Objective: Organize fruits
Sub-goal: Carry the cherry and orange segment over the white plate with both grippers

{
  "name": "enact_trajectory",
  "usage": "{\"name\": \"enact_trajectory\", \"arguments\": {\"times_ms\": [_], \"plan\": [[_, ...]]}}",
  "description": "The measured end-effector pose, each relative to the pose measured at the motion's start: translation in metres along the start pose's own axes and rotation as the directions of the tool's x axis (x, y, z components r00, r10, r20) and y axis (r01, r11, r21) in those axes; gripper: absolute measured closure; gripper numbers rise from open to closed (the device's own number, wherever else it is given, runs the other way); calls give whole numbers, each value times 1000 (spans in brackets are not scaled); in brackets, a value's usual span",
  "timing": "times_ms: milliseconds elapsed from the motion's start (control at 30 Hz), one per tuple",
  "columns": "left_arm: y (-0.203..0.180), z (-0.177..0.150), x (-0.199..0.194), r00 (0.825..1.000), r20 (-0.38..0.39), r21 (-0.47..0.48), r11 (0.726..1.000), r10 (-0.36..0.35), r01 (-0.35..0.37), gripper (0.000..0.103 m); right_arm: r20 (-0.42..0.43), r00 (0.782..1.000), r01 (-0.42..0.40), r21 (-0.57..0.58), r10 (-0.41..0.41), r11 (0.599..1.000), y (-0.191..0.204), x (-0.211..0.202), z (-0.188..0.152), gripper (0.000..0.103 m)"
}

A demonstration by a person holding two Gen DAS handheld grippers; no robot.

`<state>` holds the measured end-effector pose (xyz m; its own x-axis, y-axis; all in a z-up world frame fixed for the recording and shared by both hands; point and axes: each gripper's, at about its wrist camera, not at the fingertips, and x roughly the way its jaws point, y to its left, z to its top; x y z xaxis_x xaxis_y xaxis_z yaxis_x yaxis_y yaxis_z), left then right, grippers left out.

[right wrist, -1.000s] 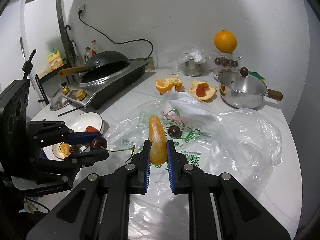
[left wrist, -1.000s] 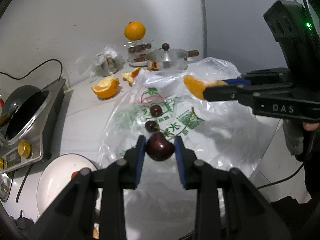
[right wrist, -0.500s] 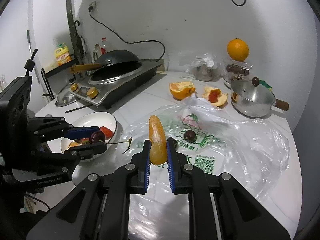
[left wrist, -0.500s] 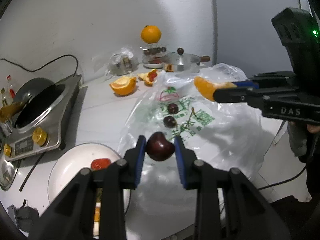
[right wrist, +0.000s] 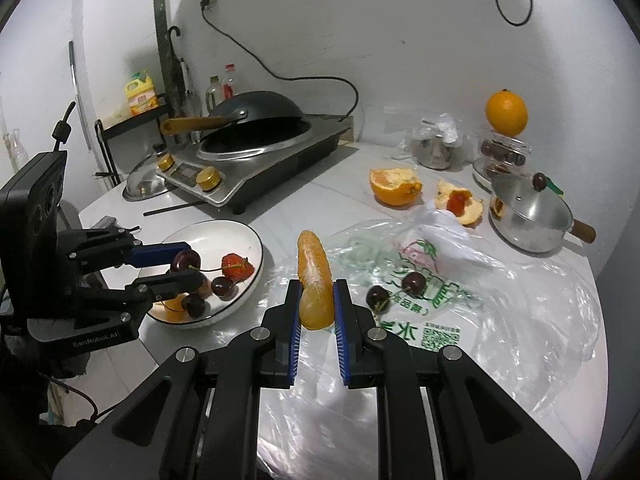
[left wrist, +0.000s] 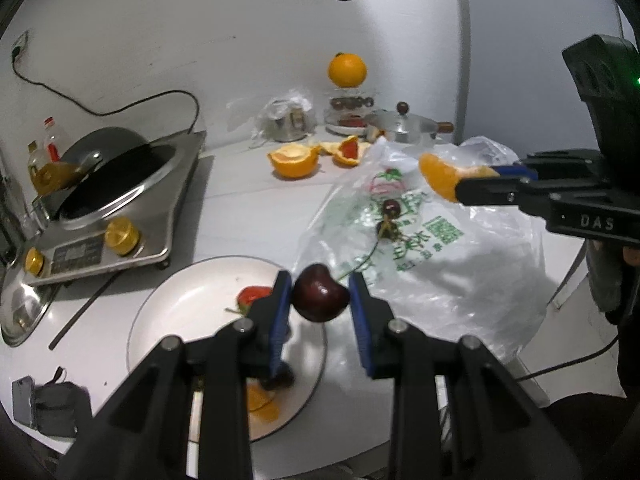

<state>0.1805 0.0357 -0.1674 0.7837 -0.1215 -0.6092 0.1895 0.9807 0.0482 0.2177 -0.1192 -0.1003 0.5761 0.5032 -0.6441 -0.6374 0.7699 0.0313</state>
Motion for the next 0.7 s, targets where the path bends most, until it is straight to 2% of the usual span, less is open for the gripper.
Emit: {"name": "enact_trajectory", "arguments": {"times_ms": [700], "plan": [[91,-40,-6,994,-19,-154,982,105,-107,73,-85,995,-65,-97,57,993,55,52,21,87]]}}
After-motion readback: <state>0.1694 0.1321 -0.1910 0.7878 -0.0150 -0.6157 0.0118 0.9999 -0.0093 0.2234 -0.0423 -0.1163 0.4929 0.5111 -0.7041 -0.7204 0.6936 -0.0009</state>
